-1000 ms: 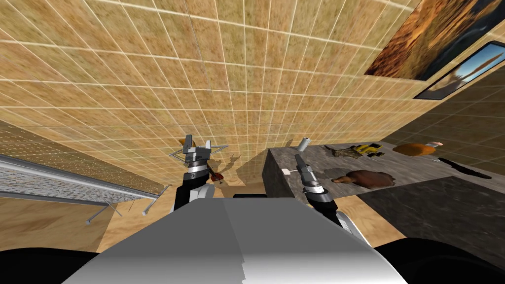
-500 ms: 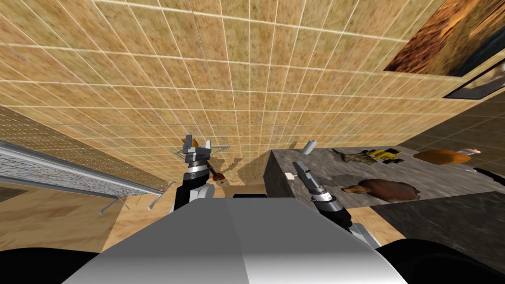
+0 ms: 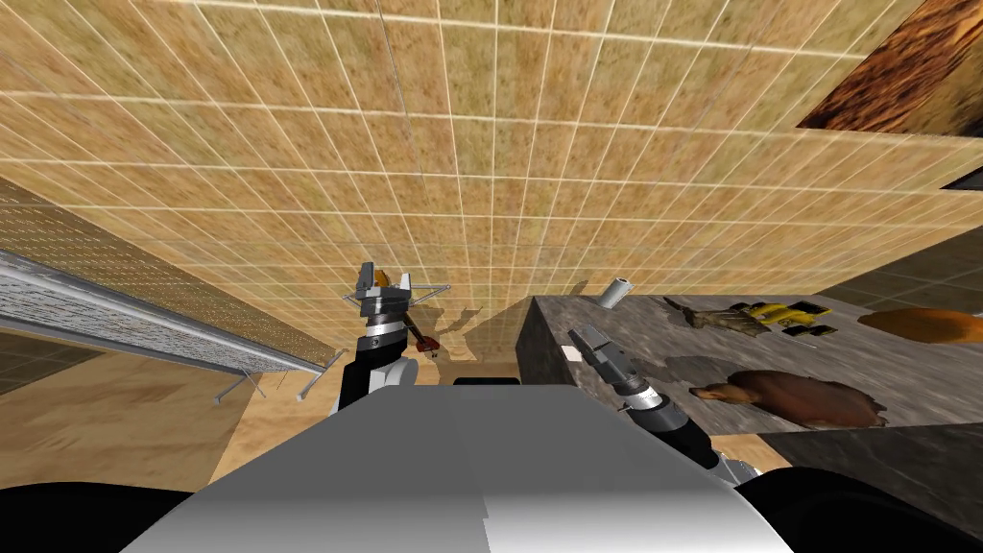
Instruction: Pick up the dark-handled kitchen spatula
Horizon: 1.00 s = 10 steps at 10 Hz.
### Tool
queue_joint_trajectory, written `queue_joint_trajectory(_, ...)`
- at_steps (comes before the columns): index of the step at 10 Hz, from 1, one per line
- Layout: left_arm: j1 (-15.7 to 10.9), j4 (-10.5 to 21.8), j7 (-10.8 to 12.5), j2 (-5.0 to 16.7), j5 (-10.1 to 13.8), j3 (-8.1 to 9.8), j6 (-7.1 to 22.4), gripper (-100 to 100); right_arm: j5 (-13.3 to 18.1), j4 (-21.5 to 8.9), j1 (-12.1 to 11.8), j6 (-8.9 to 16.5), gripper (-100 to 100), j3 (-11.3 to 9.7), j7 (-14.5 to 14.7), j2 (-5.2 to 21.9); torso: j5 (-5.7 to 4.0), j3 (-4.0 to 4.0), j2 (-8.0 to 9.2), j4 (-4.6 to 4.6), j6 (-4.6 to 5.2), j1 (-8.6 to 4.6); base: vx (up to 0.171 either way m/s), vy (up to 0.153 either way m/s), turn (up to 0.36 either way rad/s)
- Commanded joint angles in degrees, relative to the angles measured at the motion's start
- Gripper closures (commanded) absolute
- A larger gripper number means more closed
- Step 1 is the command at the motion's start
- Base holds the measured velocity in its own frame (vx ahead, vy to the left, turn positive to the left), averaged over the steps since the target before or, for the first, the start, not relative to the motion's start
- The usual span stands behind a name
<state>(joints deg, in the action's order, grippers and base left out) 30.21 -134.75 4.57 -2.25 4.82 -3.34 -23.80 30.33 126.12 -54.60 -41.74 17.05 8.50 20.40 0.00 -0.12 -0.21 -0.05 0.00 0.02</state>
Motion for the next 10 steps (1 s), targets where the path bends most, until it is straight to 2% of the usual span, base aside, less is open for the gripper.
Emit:
queue_joint_trajectory(1, 0.0, 0.0, 0.0, 0.0, 0.0, 0.0, 0.0, 0, 2.9, -0.6, -2.4, -0.8, -100, 2.1, 0.9, 1.4, 0.0, 0.0, 0.0, 0.0, 0.0, 0.0, 0.059, -0.01, 0.143)
queue_joint_trajectory(2, 0.0, 0.0, 0.0, 0.0, 0.0, 0.0, 0.0, 0, 4.6, -0.6, -2.4, -0.8, -100, 2.1, 0.9, 1.4, 0.0, -0.01, -0.02, 0.0, -0.01, -0.04, 0.051, -0.008, 0.076)
queue_joint_trajectory(3, 0.0, 0.0, 0.0, 0.0, 0.0, 0.0, 0.0, 0, 6.4, -1.5, -4.4, -1.8, -100, 4.1, 1.8, 2.7, -0.01, 0.0, 0.0, 0.0, 0.0, -0.02, 0.074, 0.014, 0.136)
queue_joint_trajectory(5, 0.0, 0.0, 0.0, 0.0, 0.0, 0.0, 0.0, 0, 8.6, -1.5, -4.4, -1.8, -100, 4.1, 1.8, 2.7, 0.01, -0.02, -0.03, -0.01, 0.0, 0.03, 0.039, 0.001, 0.031)
queue_joint_trajectory(6, 0.0, 0.0, 0.0, 0.0, 0.0, 0.0, 0.0, 0, 10.9, -2.4, -6.3, -2.8, -100, 6.0, 2.7, 3.9, 0.0, 0.05, 0.09, 0.02, 0.01, 0.03, 0.033, 0.004, 0.139)
queue_joint_trajectory(7, 0.0, 0.0, 0.0, 0.0, 0.0, 0.0, 0.0, 0, 12.3, -2.4, -6.3, -2.8, -100, 6.0, 2.7, 3.9, 0.01, 0.05, 0.08, 0.02, -0.02, 0.02, 0.04, -0.001, 0.087)
queue_joint_trajectory(8, 0.0, 0.0, 0.0, 0.0, 0.0, 0.0, 0.0, 0, 14.1, -3.4, -8.2, -3.8, -100, 7.8, 3.6, 5.0, 0.0, 0.04, 0.06, 0.02, 0.01, 0.02, 0.057, 0.008, 0.141)
queue_joint_trajectory(9, 0.0, 0.0, 0.0, 0.0, 0.0, 0.0, 0.0, 0, 15.6, -3.4, -8.2, -3.8, -100, 7.8, 3.6, 5.0, 0.01, 0.01, 0.01, 0.01, -0.01, 0.03, 0.053, 0.0, 0.067)
queue_joint_trajectory(10, 0.0, 0.0, 0.0, 0.0, 0.0, 0.0, 0.0, 0, 17.2, -4.5, -9.9, -4.9, -100, 9.7, 4.5, 6.1, 0.01, 0.0, 0.01, 0.0, 0.01, 0.03, 0.051, 0.0, 0.157)
